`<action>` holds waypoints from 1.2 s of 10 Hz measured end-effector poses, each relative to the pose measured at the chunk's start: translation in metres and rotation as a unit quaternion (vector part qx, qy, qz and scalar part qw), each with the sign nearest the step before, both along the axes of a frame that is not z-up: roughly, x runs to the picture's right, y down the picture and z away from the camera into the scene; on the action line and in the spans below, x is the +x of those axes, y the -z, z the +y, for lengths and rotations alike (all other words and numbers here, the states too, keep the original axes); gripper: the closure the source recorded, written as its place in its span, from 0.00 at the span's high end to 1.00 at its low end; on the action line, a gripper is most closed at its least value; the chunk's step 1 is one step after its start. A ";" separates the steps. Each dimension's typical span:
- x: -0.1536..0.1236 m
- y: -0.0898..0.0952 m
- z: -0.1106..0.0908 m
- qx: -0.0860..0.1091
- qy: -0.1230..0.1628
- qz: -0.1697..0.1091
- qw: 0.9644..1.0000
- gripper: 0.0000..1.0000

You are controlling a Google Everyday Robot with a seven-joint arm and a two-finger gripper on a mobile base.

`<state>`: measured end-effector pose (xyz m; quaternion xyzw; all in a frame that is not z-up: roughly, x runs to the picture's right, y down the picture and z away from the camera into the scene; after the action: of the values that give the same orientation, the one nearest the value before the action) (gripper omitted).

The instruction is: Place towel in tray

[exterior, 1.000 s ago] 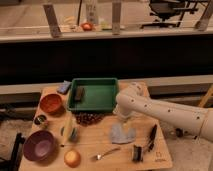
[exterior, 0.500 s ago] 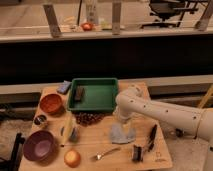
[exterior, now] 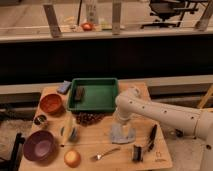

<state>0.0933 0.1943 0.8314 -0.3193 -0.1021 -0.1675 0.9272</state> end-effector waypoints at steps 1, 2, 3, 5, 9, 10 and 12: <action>0.001 0.006 -0.003 -0.002 -0.006 0.007 1.000 0.80; 0.002 0.011 -0.004 -0.004 -0.012 0.013 1.000 0.80; 0.004 0.013 -0.001 -0.007 -0.019 0.019 1.000 0.80; 0.009 0.014 0.013 -0.017 -0.034 0.030 0.999 0.80; 0.012 0.008 0.036 -0.028 -0.047 0.039 0.998 0.67; 0.013 0.004 0.041 -0.032 -0.047 0.040 0.998 0.58; 0.013 -0.002 0.045 -0.038 -0.046 0.042 0.997 0.39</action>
<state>0.1062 0.2396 0.8332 -0.3557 -0.0838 -0.1066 0.9247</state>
